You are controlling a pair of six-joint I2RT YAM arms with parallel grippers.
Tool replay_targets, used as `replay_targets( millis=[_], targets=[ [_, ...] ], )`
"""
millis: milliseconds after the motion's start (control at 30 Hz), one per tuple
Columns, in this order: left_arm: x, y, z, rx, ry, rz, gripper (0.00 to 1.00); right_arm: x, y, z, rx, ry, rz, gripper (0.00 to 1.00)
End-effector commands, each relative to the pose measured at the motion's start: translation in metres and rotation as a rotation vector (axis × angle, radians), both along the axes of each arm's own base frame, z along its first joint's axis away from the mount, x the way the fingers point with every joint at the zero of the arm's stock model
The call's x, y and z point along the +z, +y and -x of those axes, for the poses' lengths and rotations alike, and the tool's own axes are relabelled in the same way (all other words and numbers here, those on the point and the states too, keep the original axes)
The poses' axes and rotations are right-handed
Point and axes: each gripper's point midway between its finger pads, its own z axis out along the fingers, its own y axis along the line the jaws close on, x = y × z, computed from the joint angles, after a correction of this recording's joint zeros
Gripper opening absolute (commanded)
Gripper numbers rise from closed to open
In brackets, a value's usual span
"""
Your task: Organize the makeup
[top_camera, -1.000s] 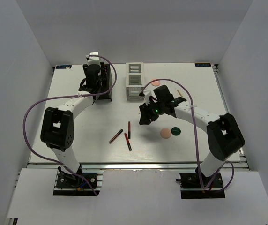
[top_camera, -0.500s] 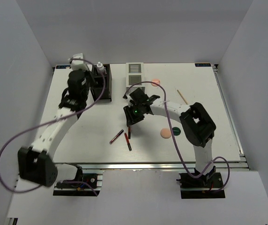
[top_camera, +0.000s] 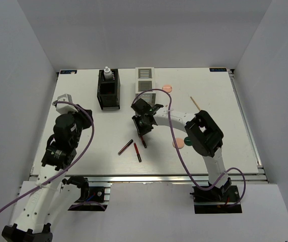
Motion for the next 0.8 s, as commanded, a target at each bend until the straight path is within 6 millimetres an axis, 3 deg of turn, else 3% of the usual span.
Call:
replay_targets(
  millis=[0, 67, 167, 200, 300, 400, 433, 500, 533, 767],
  targets=[
    [-0.028, -0.002, 0.012, 0.001, 0.096, 0.045, 0.39, -0.008, -0.009, -0.006, -0.037, -0.033, 0.074, 0.27],
    [-0.042, -0.009, 0.015, -0.031, 0.135, 0.062, 0.45, -0.015, -0.015, -0.009, -0.035, -0.053, 0.114, 0.22],
    [-0.062, -0.022, 0.020, -0.088, 0.192, 0.102, 0.50, -0.019, -0.023, -0.016, -0.021, -0.083, 0.146, 0.09],
    [-0.067, -0.025, 0.021, -0.097, 0.205, 0.118, 0.50, -0.018, -0.025, -0.020, -0.018, -0.091, 0.141, 0.00],
    [-0.085, -0.034, 0.024, -0.131, 0.252, 0.155, 0.51, -0.002, -0.015, -0.038, 0.080, -0.160, 0.065, 0.00],
    [-0.097, -0.043, 0.026, -0.157, 0.279, 0.200, 0.52, 0.048, 0.012, -0.053, 0.315, -0.265, -0.136, 0.00],
    [-0.099, -0.044, 0.027, -0.159, 0.283, 0.212, 0.52, 0.068, 0.028, -0.043, 0.441, -0.262, -0.254, 0.00],
    [-0.107, -0.048, 0.028, -0.169, 0.300, 0.238, 0.52, 0.111, 0.043, -0.049, 0.613, -0.373, -0.394, 0.00],
    [-0.110, -0.049, 0.029, -0.170, 0.306, 0.246, 0.52, 0.135, 0.051, -0.042, 0.690, -0.409, -0.476, 0.00],
    [-0.135, -0.060, 0.038, -0.212, 0.371, 0.292, 0.53, 0.258, 0.095, -0.053, 0.932, -0.848, -0.754, 0.00]
  ],
)
